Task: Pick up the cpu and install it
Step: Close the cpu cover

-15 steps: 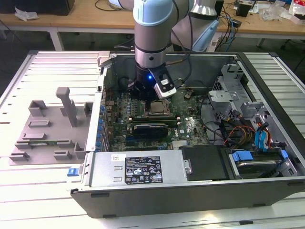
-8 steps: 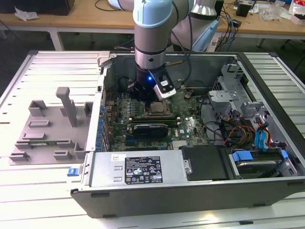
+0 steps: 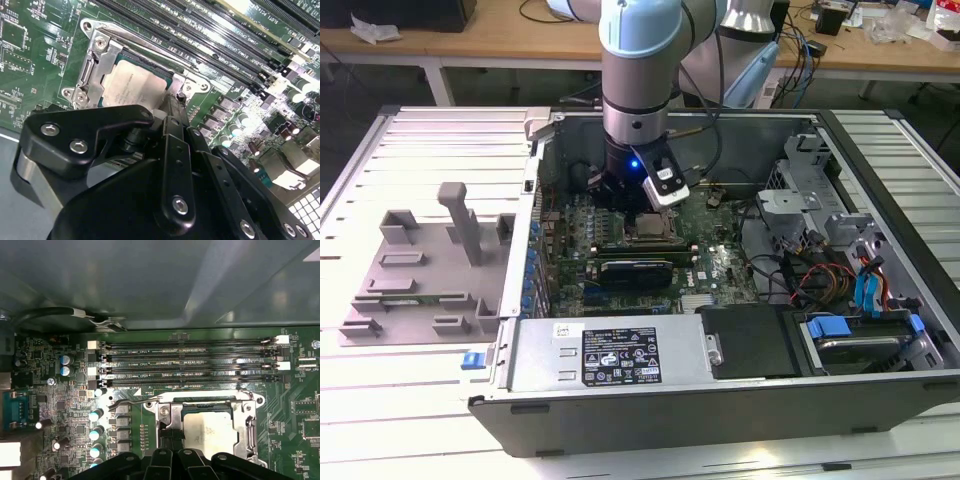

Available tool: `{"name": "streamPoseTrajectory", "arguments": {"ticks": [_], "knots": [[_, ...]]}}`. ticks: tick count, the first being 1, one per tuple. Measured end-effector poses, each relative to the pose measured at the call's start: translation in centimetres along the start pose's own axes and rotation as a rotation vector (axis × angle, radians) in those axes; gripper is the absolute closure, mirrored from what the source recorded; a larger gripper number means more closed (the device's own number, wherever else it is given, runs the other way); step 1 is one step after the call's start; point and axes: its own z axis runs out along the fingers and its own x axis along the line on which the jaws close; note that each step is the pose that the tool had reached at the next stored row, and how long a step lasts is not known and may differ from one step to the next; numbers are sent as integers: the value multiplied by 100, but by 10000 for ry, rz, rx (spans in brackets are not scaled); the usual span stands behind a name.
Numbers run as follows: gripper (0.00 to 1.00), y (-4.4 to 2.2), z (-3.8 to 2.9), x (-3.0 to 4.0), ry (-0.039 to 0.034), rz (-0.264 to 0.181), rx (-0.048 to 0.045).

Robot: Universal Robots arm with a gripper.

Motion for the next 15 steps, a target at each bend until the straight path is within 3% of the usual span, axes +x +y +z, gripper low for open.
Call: {"name": "streamPoseTrajectory", "arguments": {"ticks": [4,7,15], "knots": [[89,2,-34,-1,-8,-2,-2],[89,0,-20,4,-116,-86,-7],[89,-45,23,27,-108,-540,-13]]}}
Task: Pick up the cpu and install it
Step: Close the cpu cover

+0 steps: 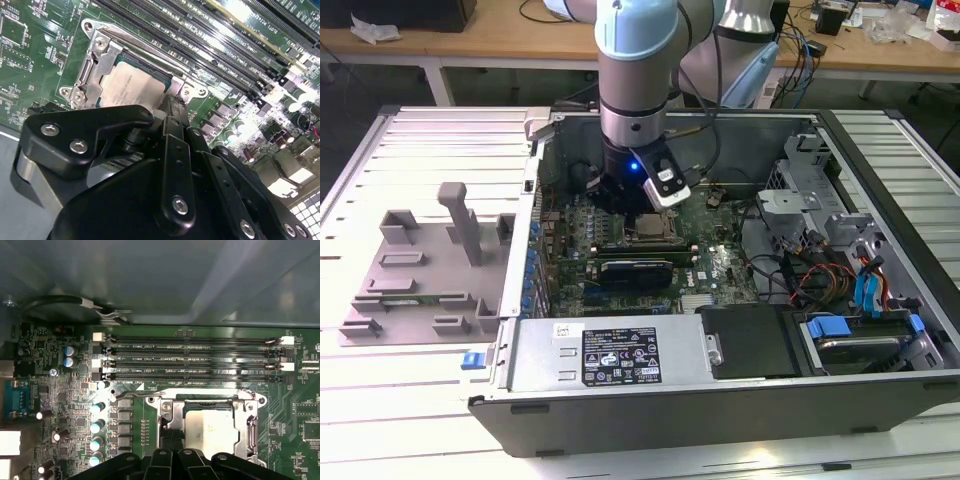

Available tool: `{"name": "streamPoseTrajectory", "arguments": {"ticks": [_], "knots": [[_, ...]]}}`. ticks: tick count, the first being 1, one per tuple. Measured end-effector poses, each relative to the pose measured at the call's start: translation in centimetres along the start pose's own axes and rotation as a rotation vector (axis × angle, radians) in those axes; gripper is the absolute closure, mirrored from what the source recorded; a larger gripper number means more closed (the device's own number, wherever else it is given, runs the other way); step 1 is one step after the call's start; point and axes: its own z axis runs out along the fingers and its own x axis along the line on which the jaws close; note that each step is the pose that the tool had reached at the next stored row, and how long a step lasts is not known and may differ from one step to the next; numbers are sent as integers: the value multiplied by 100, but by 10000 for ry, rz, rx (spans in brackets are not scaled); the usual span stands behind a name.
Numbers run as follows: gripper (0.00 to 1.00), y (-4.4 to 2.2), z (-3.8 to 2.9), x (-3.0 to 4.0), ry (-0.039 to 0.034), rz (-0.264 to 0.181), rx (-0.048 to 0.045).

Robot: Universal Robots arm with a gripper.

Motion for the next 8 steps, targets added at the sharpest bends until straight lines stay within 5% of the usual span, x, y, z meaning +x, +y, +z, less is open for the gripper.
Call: {"name": "streamPoseTrajectory", "arguments": {"ticks": [8], "knots": [[89,-35,-22,1,9,-215,-6]]}}
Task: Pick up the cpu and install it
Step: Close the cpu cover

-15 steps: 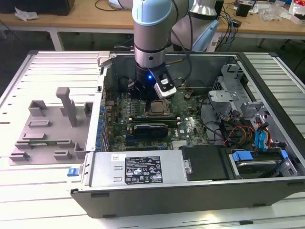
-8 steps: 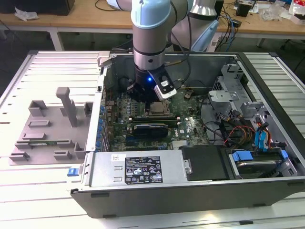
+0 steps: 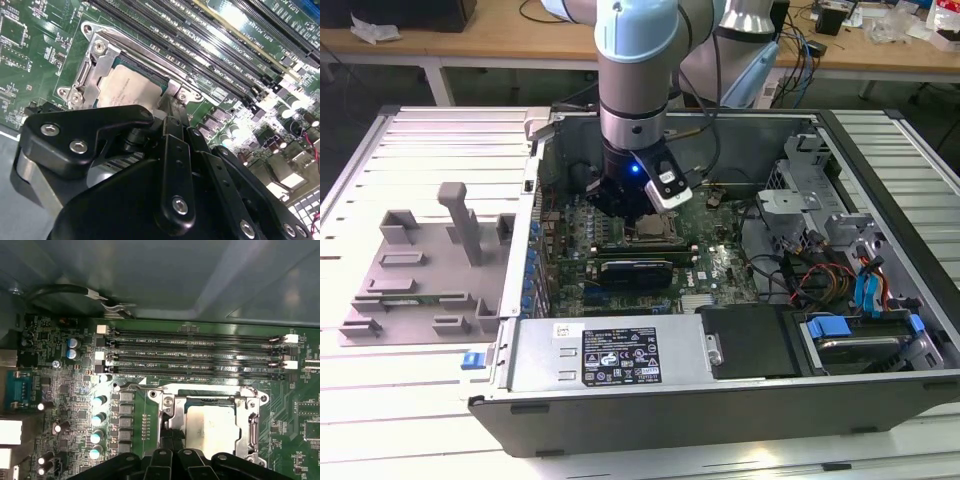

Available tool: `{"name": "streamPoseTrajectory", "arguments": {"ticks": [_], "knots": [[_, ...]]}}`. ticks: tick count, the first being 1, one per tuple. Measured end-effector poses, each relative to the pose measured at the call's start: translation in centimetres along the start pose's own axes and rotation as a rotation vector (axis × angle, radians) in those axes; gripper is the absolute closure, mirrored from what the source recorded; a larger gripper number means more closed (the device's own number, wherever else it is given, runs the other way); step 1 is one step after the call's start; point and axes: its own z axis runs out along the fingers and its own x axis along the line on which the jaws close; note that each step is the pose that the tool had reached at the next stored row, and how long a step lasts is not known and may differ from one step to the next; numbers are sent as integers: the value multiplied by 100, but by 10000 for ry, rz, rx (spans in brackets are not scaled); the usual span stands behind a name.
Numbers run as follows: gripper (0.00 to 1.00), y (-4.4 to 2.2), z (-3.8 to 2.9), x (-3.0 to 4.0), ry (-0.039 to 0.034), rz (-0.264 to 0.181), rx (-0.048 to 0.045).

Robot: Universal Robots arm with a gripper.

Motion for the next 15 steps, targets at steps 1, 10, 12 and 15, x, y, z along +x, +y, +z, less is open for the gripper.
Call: {"name": "streamPoseTrajectory", "arguments": {"ticks": [1,10,12,15], "knots": [[89,1,-33,-1,-1,0,0],[89,21,-160,-216,49,2,-1],[89,35,-214,-219,49,0,-2],[89,38,-274,-236,51,2,-1]]}}
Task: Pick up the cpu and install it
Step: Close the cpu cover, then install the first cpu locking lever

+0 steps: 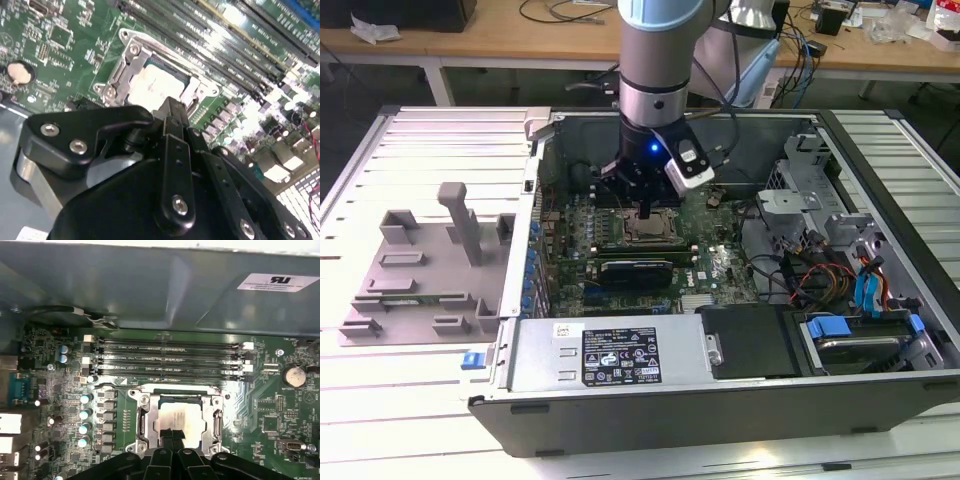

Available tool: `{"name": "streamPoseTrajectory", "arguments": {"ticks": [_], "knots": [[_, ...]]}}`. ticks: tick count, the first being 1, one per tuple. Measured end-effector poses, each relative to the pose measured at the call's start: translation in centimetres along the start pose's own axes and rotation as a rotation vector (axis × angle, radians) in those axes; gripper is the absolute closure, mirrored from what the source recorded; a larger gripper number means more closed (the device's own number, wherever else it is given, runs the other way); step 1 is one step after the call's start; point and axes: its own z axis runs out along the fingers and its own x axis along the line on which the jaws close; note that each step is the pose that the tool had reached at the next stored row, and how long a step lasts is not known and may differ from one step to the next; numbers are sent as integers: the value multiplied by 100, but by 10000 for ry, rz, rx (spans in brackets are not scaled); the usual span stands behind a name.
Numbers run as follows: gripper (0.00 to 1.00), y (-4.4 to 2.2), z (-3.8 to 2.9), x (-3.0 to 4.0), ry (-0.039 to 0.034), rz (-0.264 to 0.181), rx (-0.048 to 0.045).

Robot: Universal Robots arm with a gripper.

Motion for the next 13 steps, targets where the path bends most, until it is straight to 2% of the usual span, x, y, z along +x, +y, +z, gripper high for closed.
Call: {"name": "streamPoseTrajectory", "arguments": {"ticks": [1,2,3,4,13], "knots": [[89,-2,1,-75,19,1,0],[89,4,-16,-77,20,0,0],[89,9,-86,-78,20,0,-1],[89,11,-122,-78,19,1,-2],[89,11,-138,-78,19,1,-1]]}}
